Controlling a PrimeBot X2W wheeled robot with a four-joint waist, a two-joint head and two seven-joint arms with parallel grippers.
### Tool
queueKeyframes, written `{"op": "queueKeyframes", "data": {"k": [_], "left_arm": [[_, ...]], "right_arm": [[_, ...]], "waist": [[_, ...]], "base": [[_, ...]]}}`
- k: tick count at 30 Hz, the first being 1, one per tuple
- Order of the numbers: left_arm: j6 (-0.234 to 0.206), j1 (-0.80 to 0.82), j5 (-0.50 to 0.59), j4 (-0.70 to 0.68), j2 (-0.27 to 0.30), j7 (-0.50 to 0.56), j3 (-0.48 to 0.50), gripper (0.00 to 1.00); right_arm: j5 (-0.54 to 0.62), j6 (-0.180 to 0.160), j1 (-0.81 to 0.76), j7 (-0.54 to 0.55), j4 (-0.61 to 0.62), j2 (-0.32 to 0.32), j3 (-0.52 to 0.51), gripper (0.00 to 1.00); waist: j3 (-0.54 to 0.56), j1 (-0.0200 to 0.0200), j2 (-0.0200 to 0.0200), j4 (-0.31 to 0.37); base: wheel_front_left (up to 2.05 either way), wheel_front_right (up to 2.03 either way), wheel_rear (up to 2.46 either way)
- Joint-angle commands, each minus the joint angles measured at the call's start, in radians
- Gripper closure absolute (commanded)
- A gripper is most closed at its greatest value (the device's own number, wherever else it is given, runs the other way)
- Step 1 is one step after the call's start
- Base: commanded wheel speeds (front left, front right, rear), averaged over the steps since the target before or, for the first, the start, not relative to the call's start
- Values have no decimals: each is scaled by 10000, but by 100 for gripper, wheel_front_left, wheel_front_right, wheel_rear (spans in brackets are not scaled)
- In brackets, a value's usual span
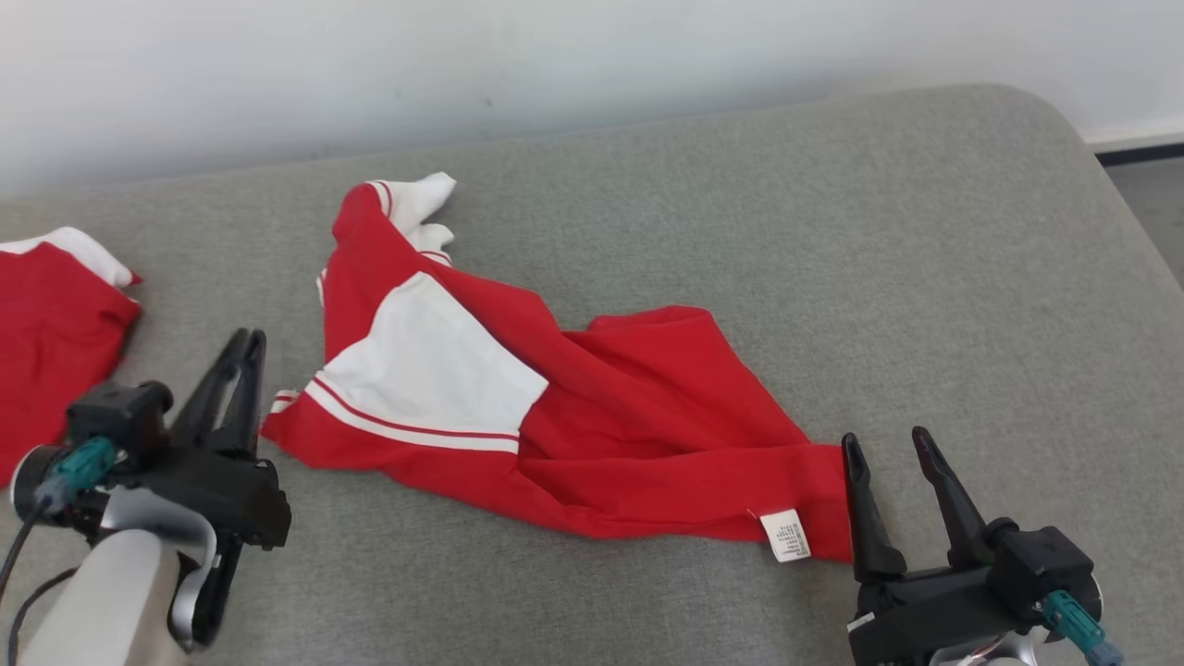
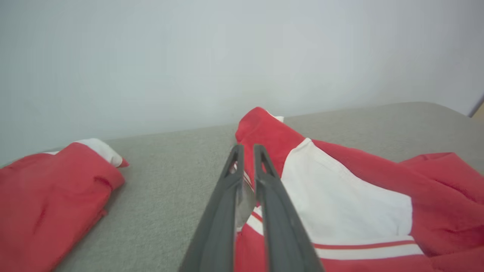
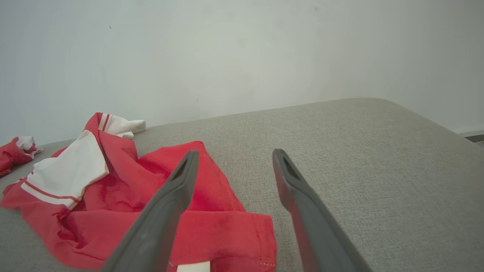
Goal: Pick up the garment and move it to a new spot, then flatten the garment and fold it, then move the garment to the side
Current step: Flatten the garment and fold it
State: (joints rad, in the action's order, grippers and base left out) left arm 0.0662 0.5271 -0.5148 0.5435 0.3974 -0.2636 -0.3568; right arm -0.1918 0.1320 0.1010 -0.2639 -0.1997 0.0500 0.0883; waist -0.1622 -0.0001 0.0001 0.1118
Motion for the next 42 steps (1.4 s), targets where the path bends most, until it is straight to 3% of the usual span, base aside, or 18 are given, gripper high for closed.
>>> {"op": "queueKeyframes", "data": {"k": [1, 9, 16, 25, 42], "left_arm": [[-128, -346, 155, -275, -65, -5, 225, 0], [-561, -2676, 1038, -3063, -996, -8, 2481, 0], [-269, -4590, 1988, -4289, -1787, -9, 3681, 0], [235, -6141, 2422, -5040, -2584, -10, 4924, 0], [621, -6431, 2952, -4971, -3009, -10, 5176, 0]], "right_arm": [[-43, -26, -104, -8, 30, 3, -10, 0], [61, -26, -449, -6, -34, 3, -112, 0], [88, -26, -699, -6, -86, 5, -58, 0], [164, -26, -914, -6, -179, 5, -39, 0], [124, -26, -954, -6, -299, 5, 0, 0]], "waist": [[198, 1, -1, -213], [864, 1, -1, -686], [1332, 1, -1, -891], [1632, 1, -1, -1009], [1639, 1, -1, -1117]], "base": [[0, 0, 0], [0, 0, 0], [0, 0, 0], [0, 0, 0], [0, 0, 0]]}}
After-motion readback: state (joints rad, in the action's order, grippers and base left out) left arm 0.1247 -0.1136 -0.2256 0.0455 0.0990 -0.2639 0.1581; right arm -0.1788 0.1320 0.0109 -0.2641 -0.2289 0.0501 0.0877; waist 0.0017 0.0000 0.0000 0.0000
